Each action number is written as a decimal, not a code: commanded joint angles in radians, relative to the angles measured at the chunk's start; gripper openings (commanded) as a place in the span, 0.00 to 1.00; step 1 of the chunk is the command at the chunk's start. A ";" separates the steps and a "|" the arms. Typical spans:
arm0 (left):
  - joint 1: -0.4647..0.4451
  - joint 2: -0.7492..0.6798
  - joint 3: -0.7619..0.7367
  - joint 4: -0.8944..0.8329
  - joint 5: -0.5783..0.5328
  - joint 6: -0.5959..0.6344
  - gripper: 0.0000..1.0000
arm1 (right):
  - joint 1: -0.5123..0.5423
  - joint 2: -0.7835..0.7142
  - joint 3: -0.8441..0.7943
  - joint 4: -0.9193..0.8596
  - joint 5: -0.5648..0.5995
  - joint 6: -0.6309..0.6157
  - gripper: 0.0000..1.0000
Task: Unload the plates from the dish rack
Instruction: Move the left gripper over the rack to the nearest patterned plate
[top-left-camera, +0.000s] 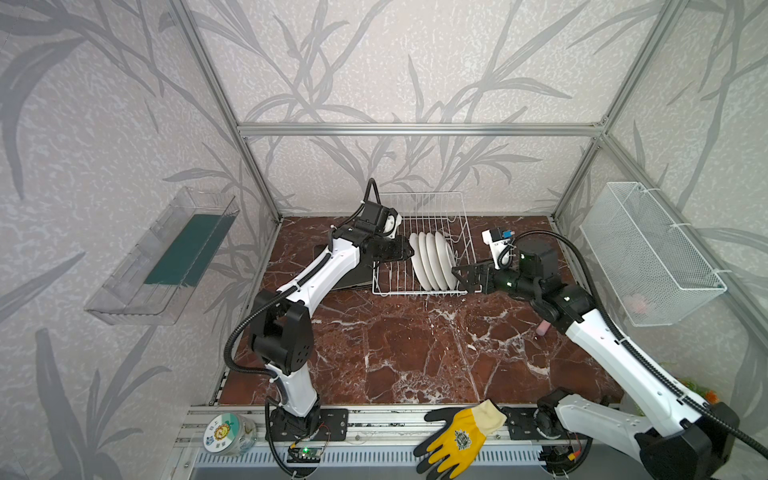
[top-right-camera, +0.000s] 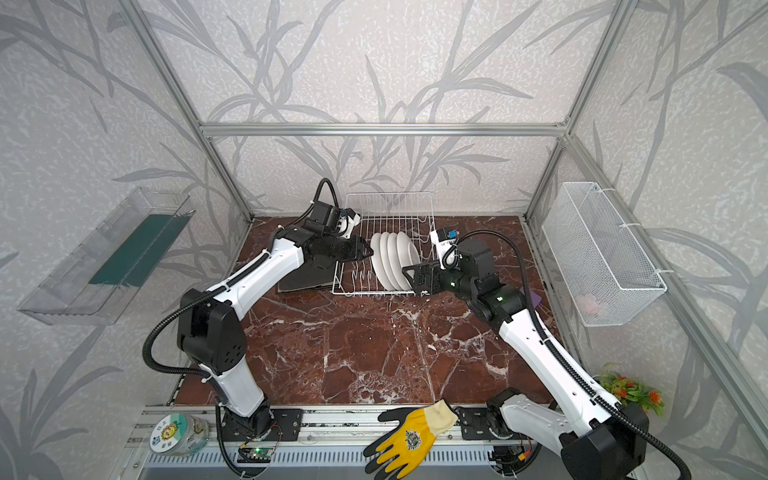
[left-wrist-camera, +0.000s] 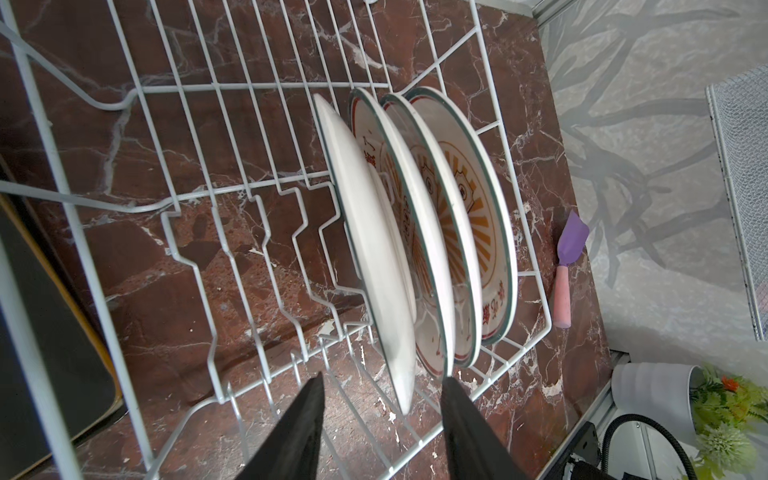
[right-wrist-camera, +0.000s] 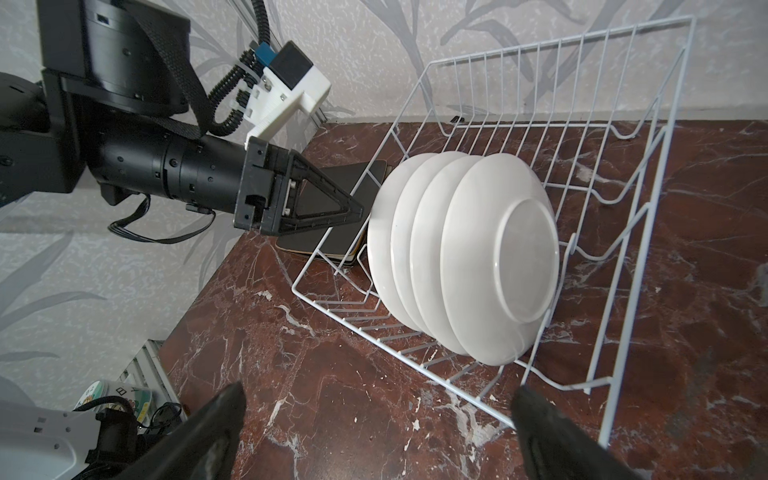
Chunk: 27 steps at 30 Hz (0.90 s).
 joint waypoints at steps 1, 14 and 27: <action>-0.008 0.021 0.041 -0.010 0.008 -0.018 0.46 | 0.005 -0.015 -0.007 0.009 0.016 -0.019 0.99; -0.016 0.075 0.005 0.079 0.087 -0.064 0.34 | 0.006 -0.016 0.001 -0.020 0.026 -0.036 0.99; -0.019 0.101 -0.004 0.100 0.108 -0.094 0.23 | 0.006 -0.013 0.018 -0.034 0.028 -0.047 0.99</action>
